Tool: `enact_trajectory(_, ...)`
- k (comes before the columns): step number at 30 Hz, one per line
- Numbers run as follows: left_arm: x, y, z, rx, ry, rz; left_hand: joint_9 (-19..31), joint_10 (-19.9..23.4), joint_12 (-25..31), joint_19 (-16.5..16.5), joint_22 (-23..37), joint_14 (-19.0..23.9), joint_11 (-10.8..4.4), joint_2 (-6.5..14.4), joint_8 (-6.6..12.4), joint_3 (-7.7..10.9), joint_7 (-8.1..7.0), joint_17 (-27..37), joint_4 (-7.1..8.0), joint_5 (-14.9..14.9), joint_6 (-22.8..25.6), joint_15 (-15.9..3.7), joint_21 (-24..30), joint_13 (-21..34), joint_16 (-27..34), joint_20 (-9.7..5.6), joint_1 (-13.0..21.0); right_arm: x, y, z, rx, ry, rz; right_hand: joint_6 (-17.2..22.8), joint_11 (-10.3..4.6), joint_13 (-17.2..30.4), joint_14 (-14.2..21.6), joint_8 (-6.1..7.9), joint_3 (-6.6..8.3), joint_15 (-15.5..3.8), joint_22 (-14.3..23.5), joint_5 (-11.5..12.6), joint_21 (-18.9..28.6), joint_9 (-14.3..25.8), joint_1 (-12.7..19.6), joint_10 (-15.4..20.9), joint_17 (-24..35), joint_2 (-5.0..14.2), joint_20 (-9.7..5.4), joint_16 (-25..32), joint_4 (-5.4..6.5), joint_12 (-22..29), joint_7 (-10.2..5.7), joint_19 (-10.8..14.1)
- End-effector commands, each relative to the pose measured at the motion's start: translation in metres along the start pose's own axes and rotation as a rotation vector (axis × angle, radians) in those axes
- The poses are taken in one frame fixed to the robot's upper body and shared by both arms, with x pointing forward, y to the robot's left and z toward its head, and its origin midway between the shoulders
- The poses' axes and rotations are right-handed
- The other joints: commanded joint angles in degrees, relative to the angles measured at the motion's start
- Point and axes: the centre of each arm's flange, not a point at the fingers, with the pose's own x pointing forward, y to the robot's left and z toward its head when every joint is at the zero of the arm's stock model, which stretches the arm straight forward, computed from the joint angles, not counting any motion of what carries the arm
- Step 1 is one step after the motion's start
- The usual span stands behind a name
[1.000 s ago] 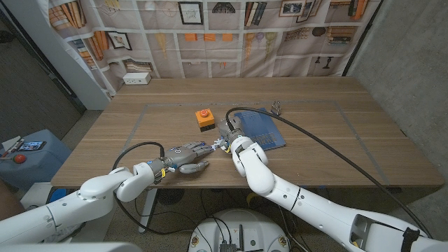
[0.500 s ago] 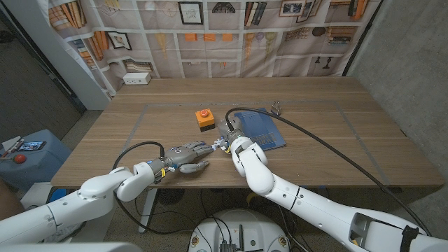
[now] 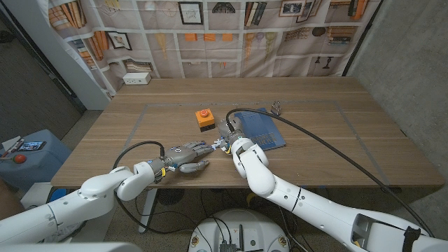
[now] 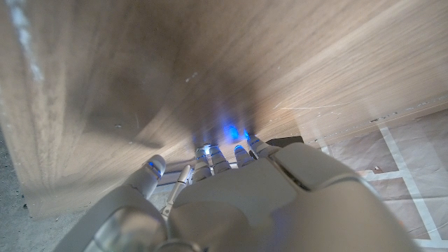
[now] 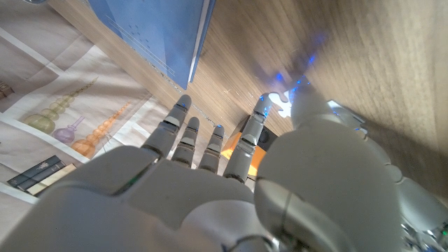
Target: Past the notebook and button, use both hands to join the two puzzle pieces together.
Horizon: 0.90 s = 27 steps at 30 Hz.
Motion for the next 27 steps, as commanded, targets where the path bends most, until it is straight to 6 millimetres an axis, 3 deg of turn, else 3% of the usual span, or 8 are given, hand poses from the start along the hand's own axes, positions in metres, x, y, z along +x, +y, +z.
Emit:
enact_trajectory(1, 0.0003, -0.0006, 0.0009, -0.003, 0.004, -0.002, 0.4, 2.1, 0.2, -4.5, 0.1, 0.2, 0.61, 5.7, 0.46, 0.45, 1.73, 0.1, -0.04, 0.5, 2.1, -4.19, 0.3, 0.3, 0.1, -2.74, 0.6, 0.0021, -0.0007, 0.0003, 0.002, -0.007, -0.007, -0.6, 0.21, 0.3, 0.4, -0.56, -0.34, 0.3, 0.3, -0.4, 0.2, 0.0, 0.3, 0.1, 0.3, -0.23, 0.27, 0.5, -0.12, -0.2, -0.11, 0.1)
enact_trajectory(27, -0.0006, -0.002, 0.0054, -0.002, 0.012, -0.002, 0.4, 2.6, 0.3, -3.9, 0.1, 1.1, 0.86, 5.7, 0.42, 0.76, 1.89, 0.1, -0.17, 0.5, 2.4, -4.06, 0.4, 0.3, 0.2, -2.64, 0.7, 0.0057, -0.0009, -0.0029, 0.024, -0.015, 0.015, -5.1, 0.2, 0.4, -0.4, -2.76, -0.74, 0.74, 0.3, 0.3, 0.1, -0.6, 0.0, -1.7, 0.5, -1.35, 0.58, 0.0, -0.24, -0.8, 0.0, -0.3)
